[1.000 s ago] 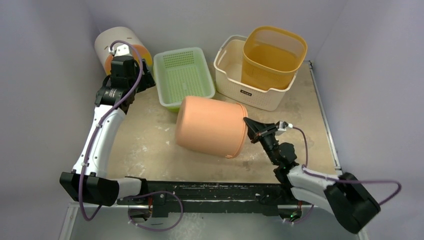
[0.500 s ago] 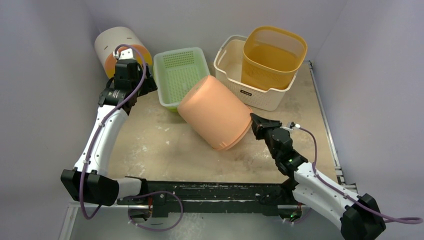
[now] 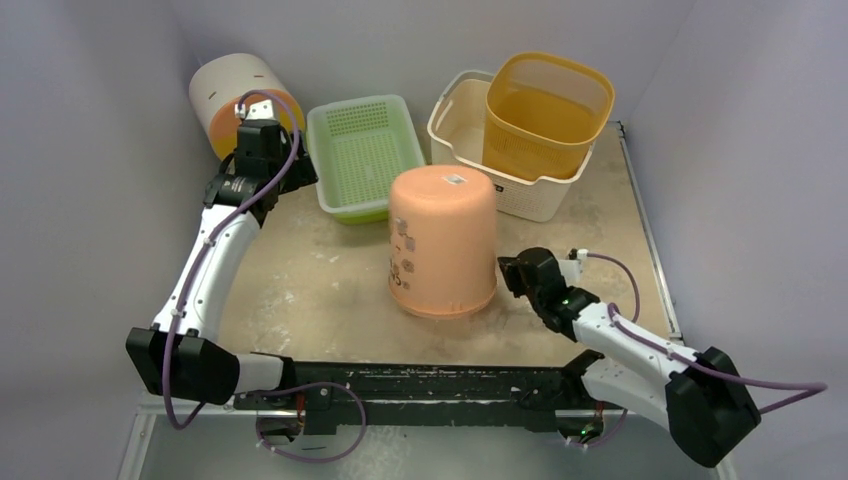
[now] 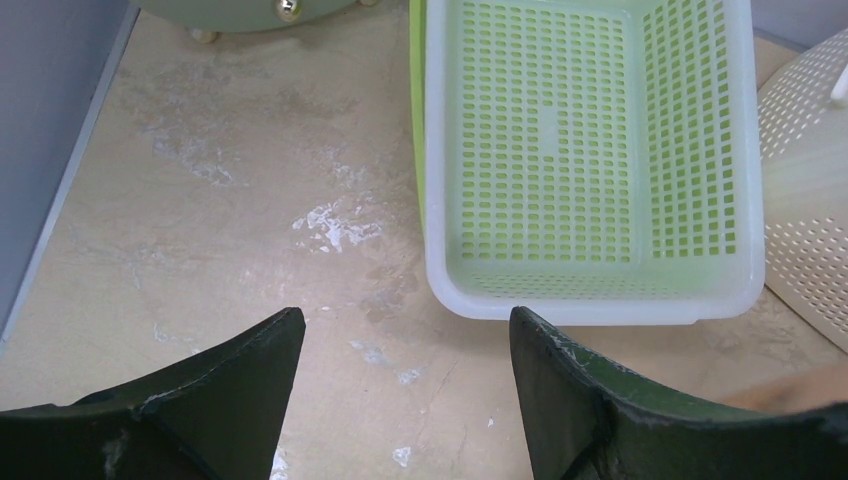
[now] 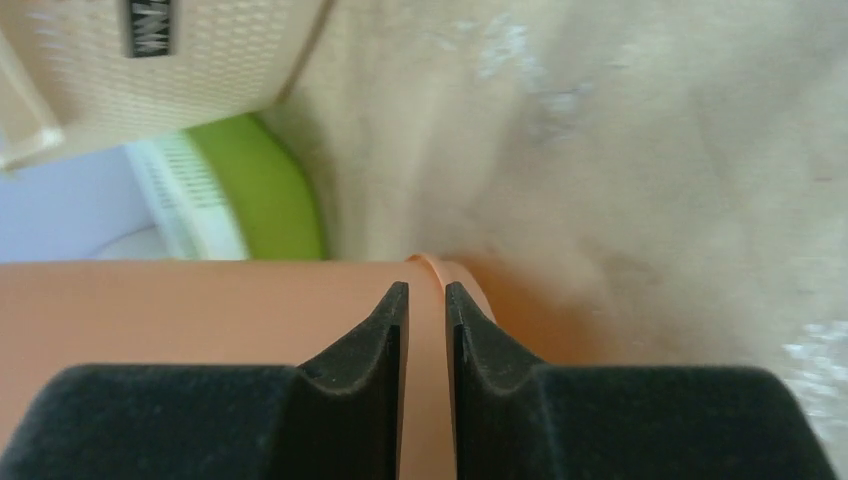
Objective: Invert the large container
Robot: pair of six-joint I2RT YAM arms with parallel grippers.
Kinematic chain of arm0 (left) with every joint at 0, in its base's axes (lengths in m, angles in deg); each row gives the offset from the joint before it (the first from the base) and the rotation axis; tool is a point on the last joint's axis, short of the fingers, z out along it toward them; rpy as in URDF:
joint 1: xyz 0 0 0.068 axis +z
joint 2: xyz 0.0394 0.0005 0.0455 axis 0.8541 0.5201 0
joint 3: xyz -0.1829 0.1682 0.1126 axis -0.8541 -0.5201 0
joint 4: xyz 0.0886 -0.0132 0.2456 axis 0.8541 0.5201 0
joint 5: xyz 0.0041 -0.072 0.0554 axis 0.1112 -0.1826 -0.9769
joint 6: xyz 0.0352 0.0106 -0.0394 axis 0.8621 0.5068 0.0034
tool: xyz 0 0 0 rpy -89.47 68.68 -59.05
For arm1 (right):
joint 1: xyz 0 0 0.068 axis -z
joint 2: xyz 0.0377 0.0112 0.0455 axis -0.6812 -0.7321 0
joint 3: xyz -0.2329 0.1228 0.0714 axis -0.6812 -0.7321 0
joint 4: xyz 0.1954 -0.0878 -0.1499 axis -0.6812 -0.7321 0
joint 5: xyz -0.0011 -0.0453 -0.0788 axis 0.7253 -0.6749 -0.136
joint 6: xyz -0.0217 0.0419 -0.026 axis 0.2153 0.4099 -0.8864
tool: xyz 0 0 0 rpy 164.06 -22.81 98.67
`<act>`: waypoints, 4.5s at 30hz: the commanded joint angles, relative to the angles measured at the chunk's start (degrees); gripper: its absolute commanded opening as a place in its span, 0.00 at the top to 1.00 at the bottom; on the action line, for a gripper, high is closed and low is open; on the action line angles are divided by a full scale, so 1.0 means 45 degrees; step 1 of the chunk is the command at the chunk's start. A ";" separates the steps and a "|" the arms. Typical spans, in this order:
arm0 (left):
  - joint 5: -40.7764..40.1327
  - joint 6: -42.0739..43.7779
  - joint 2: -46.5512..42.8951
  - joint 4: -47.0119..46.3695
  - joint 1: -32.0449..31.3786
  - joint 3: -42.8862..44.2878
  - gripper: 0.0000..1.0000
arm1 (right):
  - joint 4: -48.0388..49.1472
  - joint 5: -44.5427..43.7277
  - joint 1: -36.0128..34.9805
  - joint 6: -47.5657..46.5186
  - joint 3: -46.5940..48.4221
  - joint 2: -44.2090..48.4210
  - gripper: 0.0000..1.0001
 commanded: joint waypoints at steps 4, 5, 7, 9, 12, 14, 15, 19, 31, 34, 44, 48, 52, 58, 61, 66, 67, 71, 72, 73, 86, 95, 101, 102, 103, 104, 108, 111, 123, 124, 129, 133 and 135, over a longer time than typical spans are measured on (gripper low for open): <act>0.0117 0.0298 0.0091 -0.0598 -0.0085 -0.0023 0.28 | -0.2626 -0.0636 -0.0064 -0.1768 0.1216 -0.0892 0.75; 0.0118 0.0309 0.0077 -0.0603 -0.0085 -0.0031 0.28 | -0.2694 -0.0630 -0.0057 -0.1963 0.1380 -0.0997 0.75; 0.0118 0.0341 0.0080 -0.0598 -0.0085 -0.0063 0.28 | -0.2810 -0.0621 -0.0062 -0.2205 0.1641 -0.1202 0.74; 0.0109 0.0361 0.0047 -0.0581 -0.0085 -0.0108 0.28 | -0.2908 -0.0612 -0.0067 -0.2446 0.1850 -0.1399 0.74; 0.0099 0.0446 0.0008 -0.0561 -0.0085 -0.0176 0.28 | -0.2984 -0.0588 -0.0064 -0.2884 0.2148 -0.1695 0.72; 0.0080 0.0515 -0.0001 -0.0527 -0.0085 -0.0164 0.28 | -0.3079 -0.0583 -0.0058 -0.3306 0.2434 -0.1901 0.68; 0.0079 0.0546 -0.0010 -0.0489 -0.0085 -0.0105 0.28 | -0.3198 -0.0558 -0.0066 -0.3568 0.2660 -0.2066 0.65; 0.0256 0.0640 -0.0065 -0.0349 -0.0085 0.0295 0.28 | -0.3725 -0.0222 -0.0057 -0.5454 0.4066 -0.3217 0.49; 0.1885 -0.0024 -0.0289 -0.0583 -0.0105 0.1002 0.24 | -0.5264 0.0743 -0.1708 -0.8557 0.8867 -0.7325 0.32; 0.1912 0.0029 -0.0369 -0.0468 -0.0105 0.1373 0.24 | -0.6047 0.0819 -0.2784 -0.8494 0.9949 -0.8598 0.17; 0.2756 -0.0612 -0.1015 -0.0813 -0.0105 0.2218 0.23 | -0.5252 0.2818 -0.4967 -0.9818 1.5029 -1.3292 0.13; 0.2872 -0.0666 -0.1132 -0.0794 -0.0114 0.2277 0.23 | -0.5016 0.3903 -0.5167 -1.0489 1.9285 -1.6251 0.02; 0.3037 -0.0737 -0.1224 -0.0785 -0.0141 0.2083 0.23 | -0.4714 0.4811 -0.5303 -1.0765 2.2271 -1.8147 0.00; 0.3139 -0.0797 -0.1526 -0.1120 -0.0178 0.0959 0.23 | -0.1152 0.8135 -0.5501 -1.1025 2.2277 -1.8805 0.00; 0.3100 -0.0752 -0.1643 -0.1238 -0.0182 0.0089 0.23 | -0.1217 0.8481 -0.5645 -1.1416 2.2233 -1.8741 0.00; 0.3088 -0.0766 -0.1719 -0.1393 -0.0183 -0.1308 0.23 | -0.0352 0.6805 -0.5328 -1.0560 1.7935 -1.5694 0.00; 0.3146 -0.0781 -0.1719 -0.1454 -0.0183 -0.1576 0.23 | -0.0479 0.6435 -0.5220 -1.0540 1.7257 -1.5172 0.00; 0.2973 -0.0780 -0.1716 -0.1211 -0.0202 -0.2581 0.23 | -0.1425 0.4239 -0.4977 -1.0937 1.5114 -1.2842 0.00; 0.2750 -0.0775 -0.1726 -0.1065 -0.0219 -0.2770 0.23 | -0.1821 0.3756 -0.4912 -1.1019 1.4800 -1.2376 0.00; 0.2456 -0.0760 -0.1719 -0.0903 -0.0222 -0.2950 0.23 | -0.2188 0.3398 -0.4838 -1.1090 1.4567 -1.1918 0.00; -0.2153 -0.0620 -0.0579 0.0988 -0.0146 -0.3801 0.22 | -0.5931 0.0169 -0.2592 -1.3730 1.4586 -0.7467 0.00; -0.2382 -0.0511 0.0101 0.0652 0.0034 -0.3093 0.21 | -0.7371 -0.1504 -0.1238 -1.7269 1.8758 -0.8196 0.00; 0.0344 -0.0364 -0.0609 -0.0184 0.0032 -0.2082 0.21 | -0.7790 -0.1873 -0.0485 -1.8589 2.1311 -0.9477 0.00; 0.0813 -0.0384 -0.0835 -0.0375 0.0017 -0.1903 0.21 | -0.7861 -0.1881 -0.0293 -1.8740 2.1651 -0.9698 0.01; 0.1318 -0.0423 -0.0934 -0.0526 0.0025 -0.1787 0.21 | -0.8039 -0.1868 -0.0103 -1.8818 2.2003 -0.9928 0.01; 0.1855 -0.0448 -0.1121 -0.0713 0.0031 -0.1687 0.22 | -0.8300 -0.1807 0.0114 -1.8855 2.2367 -1.0252 0.02; 0.3522 -0.0738 -0.1350 -0.0983 0.0013 -0.1328 0.24 | -0.9667 -0.1426 0.0899 -1.8807 2.4251 -1.1716 0.10; 0.3812 -0.1048 -0.1390 -0.1409 0.0012 -0.1580 0.24 | -0.9670 -0.0973 0.1155 -1.9004 2.4606 -1.2353 0.17; 0.3204 -0.0739 -0.1162 -0.1238 0.0012 -0.2051 0.24 | -0.9491 -0.0013 0.1740 -1.9259 2.4342 -1.2833 0.73; 0.3194 -0.0702 -0.1156 -0.1215 0.0012 -0.2077 0.24 | -0.9497 -0.0128 0.1748 -1.9256 2.4261 -1.2792 0.79; 0.3123 -0.0499 -0.1193 -0.1129 0.0012 -0.2144 0.24 | -0.9601 -0.0584 0.1831 -1.9597 2.4008 -1.2654 0.90; 0.3077 -0.0586 -0.1281 -0.1131 0.0012 -0.2100 0.23 | -1.0099 -0.0819 0.2006 -1.9508 2.4285 -1.2668 1.00; 0.3156 -0.0732 -0.1265 -0.1139 0.0012 -0.1966 0.23 | -1.0124 -0.0689 0.2049 -1.9504 2.4673 -1.2495 1.00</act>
